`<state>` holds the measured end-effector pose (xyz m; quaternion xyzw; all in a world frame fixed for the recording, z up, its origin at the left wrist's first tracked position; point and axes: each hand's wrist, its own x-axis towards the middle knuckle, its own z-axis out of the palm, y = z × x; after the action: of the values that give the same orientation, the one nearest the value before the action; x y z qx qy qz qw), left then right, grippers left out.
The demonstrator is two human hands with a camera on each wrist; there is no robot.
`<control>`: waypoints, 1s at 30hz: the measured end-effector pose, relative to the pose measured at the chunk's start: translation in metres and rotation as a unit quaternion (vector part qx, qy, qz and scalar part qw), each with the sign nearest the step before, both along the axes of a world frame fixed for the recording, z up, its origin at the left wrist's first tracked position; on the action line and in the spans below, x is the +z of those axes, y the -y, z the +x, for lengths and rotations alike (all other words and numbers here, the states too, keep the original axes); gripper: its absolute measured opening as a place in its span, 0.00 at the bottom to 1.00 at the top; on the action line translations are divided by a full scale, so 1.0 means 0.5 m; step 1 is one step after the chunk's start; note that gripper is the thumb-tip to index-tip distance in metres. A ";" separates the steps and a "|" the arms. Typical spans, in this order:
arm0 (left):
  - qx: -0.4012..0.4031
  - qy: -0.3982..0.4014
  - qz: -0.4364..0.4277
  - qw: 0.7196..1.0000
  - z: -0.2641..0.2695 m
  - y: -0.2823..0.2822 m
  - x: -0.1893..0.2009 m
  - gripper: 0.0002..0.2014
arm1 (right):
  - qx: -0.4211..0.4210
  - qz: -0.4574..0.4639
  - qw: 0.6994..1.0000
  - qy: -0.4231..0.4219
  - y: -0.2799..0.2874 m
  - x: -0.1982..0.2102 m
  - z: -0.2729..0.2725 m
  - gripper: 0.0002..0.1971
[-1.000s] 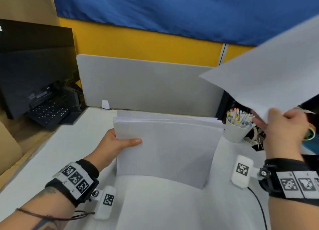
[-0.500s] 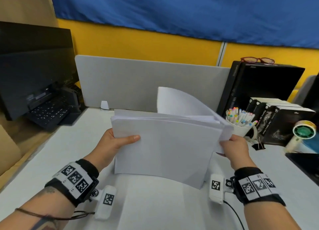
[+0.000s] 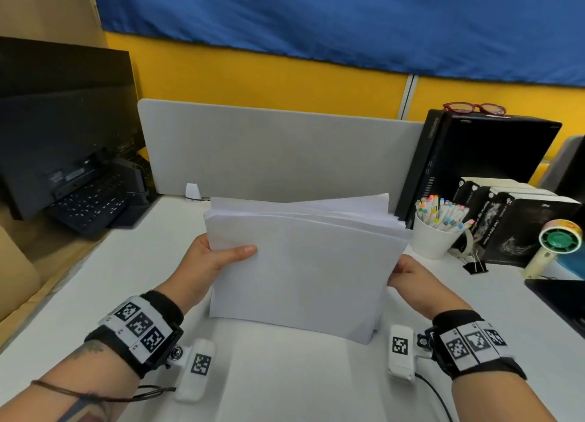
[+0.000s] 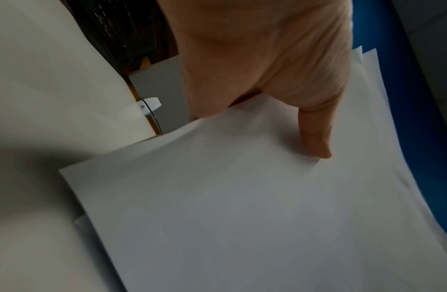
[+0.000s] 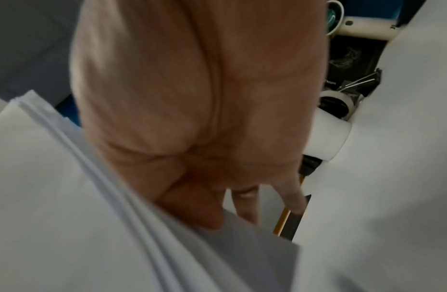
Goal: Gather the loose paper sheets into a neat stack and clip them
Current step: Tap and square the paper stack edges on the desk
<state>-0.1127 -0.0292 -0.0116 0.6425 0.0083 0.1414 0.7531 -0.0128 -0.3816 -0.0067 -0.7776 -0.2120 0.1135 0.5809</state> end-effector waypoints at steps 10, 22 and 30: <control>0.114 0.027 0.062 0.991 0.000 0.017 -0.006 0.56 | 0.104 0.211 0.972 0.025 -0.007 0.068 -0.027 0.36; 0.083 -0.023 0.088 0.992 -0.023 0.012 0.002 0.40 | -0.017 0.095 0.995 0.017 -0.027 -0.002 -0.062 0.42; 0.112 0.092 0.152 0.978 -0.030 0.066 0.055 0.23 | -0.172 0.199 0.957 0.123 -0.109 0.030 -0.081 0.22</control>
<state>-0.1275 -0.0624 0.0159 0.7287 -0.0103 0.2828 0.6236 -0.0535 -0.3271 0.0083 -0.6790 -0.1633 -0.1292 0.7040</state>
